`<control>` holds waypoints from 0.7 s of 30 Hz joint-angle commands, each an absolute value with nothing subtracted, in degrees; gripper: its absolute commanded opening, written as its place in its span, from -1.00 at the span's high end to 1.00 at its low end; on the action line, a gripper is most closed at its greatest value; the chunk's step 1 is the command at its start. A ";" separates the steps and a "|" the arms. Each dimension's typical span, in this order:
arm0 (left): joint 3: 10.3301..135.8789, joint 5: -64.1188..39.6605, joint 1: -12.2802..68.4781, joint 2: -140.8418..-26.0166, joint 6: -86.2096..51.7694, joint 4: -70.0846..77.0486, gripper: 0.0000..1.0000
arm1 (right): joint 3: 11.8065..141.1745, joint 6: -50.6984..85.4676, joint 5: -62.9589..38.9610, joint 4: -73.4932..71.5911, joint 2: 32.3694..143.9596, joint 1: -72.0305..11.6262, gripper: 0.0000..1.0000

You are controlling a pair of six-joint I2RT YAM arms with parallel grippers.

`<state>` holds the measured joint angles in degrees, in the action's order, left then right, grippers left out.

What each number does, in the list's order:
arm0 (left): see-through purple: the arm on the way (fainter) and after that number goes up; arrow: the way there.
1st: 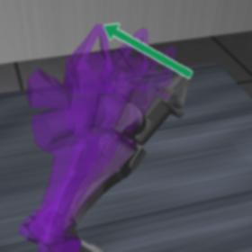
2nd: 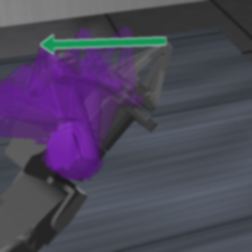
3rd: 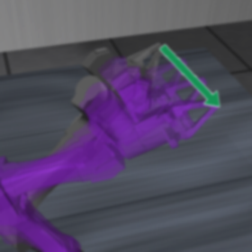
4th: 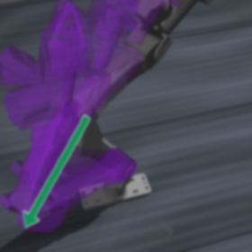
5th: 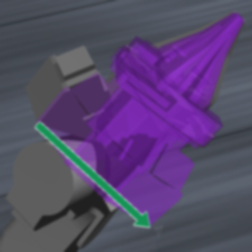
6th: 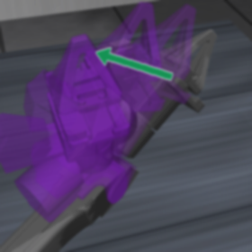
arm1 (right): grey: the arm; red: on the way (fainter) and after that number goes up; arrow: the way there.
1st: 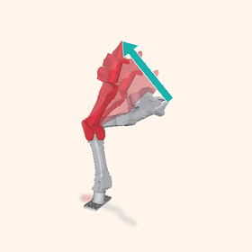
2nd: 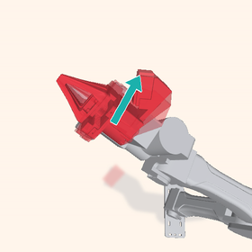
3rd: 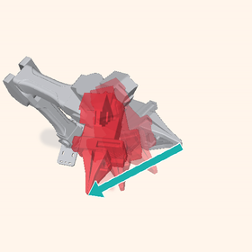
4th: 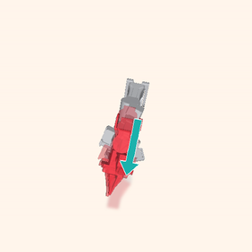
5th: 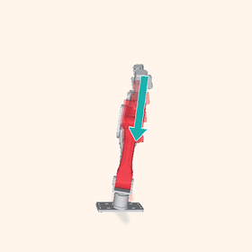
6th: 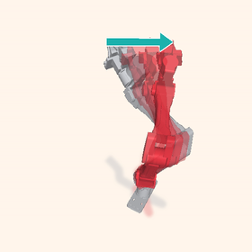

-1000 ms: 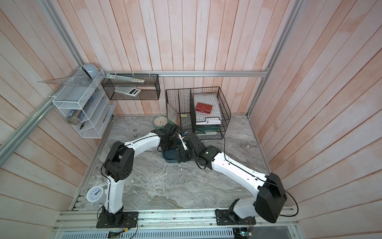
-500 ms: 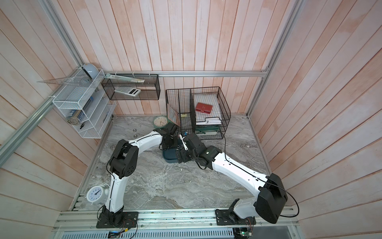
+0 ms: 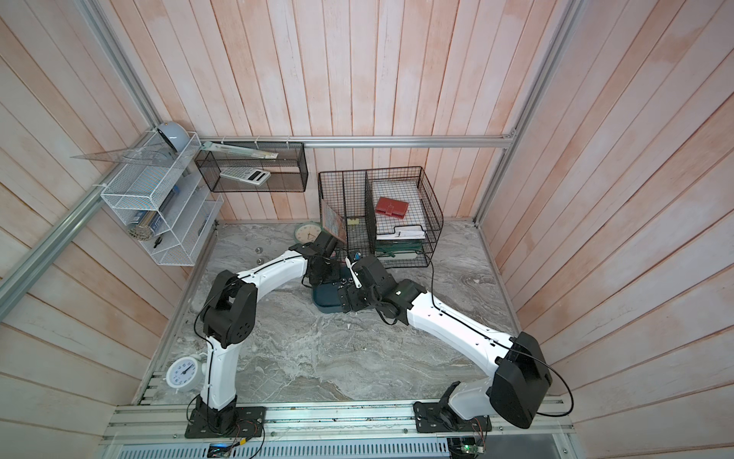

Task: Put the nuts on the desktop into the storage box
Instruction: Place the nut in the storage box, then pick up the nut from the center of the board.

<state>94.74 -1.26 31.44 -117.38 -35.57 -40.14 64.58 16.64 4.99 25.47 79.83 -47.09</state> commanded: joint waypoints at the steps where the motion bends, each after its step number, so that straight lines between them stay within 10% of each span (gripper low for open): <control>1: 93.48 -1.07 30.86 -113.12 -35.27 -40.63 -0.64 | 66.57 15.77 4.37 25.11 81.16 -46.77 -0.95; 5: 93.25 -1.15 30.50 -111.23 -35.24 -41.06 -0.99 | 67.95 15.18 3.53 24.94 82.60 -46.73 -0.95; 21: 86.46 4.17 23.37 -102.55 -36.02 -42.00 -1.00 | 74.51 13.28 -0.83 24.22 88.61 -46.87 -0.95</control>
